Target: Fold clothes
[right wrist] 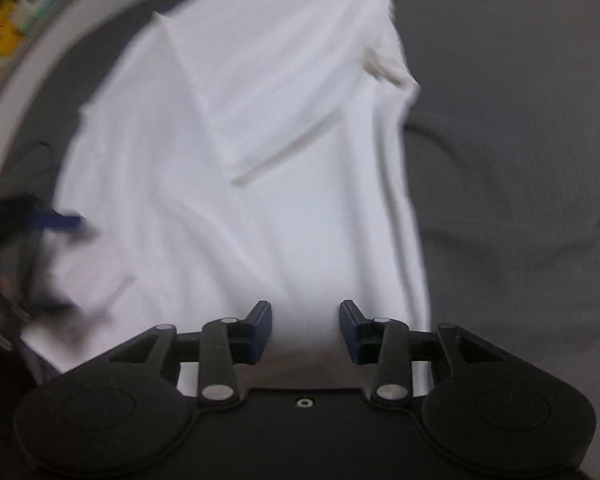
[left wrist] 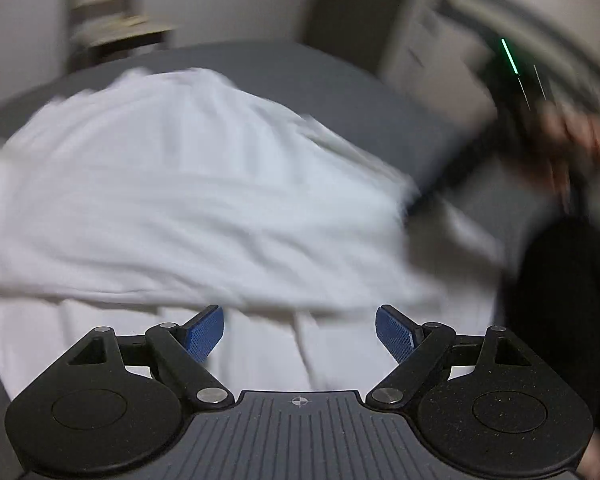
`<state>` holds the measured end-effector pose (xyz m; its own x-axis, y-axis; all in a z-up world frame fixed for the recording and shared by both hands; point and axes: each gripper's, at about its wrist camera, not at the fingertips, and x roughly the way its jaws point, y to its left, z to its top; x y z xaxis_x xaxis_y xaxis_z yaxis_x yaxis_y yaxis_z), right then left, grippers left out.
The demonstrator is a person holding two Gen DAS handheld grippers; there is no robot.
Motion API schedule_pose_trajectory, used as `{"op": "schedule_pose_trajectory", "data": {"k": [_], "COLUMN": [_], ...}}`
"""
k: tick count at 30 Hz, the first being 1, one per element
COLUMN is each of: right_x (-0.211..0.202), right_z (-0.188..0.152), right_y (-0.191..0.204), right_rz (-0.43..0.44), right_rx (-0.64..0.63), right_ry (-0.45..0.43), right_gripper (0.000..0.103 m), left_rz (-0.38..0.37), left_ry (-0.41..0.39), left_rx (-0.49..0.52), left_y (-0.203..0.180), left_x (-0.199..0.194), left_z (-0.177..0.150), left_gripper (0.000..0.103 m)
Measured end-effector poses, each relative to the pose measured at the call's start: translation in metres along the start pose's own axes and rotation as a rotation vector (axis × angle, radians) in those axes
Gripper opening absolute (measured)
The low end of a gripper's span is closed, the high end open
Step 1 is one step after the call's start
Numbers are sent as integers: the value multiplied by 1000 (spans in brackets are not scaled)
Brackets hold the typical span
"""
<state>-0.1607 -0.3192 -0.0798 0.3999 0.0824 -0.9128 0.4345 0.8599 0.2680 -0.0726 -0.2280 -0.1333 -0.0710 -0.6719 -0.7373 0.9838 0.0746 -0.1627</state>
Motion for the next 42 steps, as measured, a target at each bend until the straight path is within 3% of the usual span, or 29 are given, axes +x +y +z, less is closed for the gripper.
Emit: {"op": "schedule_pose_trajectory", "data": {"k": [3, 4, 7, 9, 11, 13, 16, 17, 19, 27, 30, 31, 32, 37, 39, 42], "right_x": [-7, -7, 4, 17, 30, 40, 56, 58, 46, -51, -80, -85, -89, -97, -96, -88], "right_z": [-13, -19, -39, -55, -65, -71, -80, -82, -81, -24, -1, 5, 10, 17, 13, 3], "right_y": [50, 67, 114, 139, 147, 150, 153, 154, 150, 129, 128, 128, 128, 135, 136, 137], "right_rz": [-8, -21, -105, -210, -295, -355, -445, -464, -450, -285, -229, -221, -218, -256, -265, -286], "right_rx": [-175, -241, -468, -620, -702, -745, -810, -819, -778, -528, -475, -470, -472, -555, -584, -627], "right_ry": [-10, -7, 10, 23, 30, 34, 40, 38, 12, -262, -314, -323, -328, -328, -316, -288], "right_gripper": [40, 40, 40, 40, 40, 36, 15, 6, 6, 6, 6, 6, 6, 6, 6, 6], "left_rz": [76, 98, 139, 163, 155, 155, 167, 168, 176, 276, 282, 277, 267, 238, 230, 200], "left_ry": [69, 92, 108, 86, 69, 62, 64, 66, 67, 55, 38, 34, 35, 32, 29, 24], "left_rx": [182, 201, 160, 126, 128, 156, 203, 216, 232, 274, 261, 257, 254, 239, 228, 193], "left_y": [-28, -32, -42, -42, -42, -48, -58, -62, -66, -78, -78, -78, -78, -77, -74, -66], "left_x": [6, 8, 2, -1, -2, 2, 12, 16, 24, 41, 45, 46, 49, 52, 52, 51], "left_z": [-5, -5, -11, -12, -13, -14, -15, -15, -13, -10, -6, -5, -4, -4, -5, -4], "left_gripper": [84, 84, 84, 83, 83, 83, 83, 83, 74, 73, 73, 68, 55, 32, 14, 4]}}
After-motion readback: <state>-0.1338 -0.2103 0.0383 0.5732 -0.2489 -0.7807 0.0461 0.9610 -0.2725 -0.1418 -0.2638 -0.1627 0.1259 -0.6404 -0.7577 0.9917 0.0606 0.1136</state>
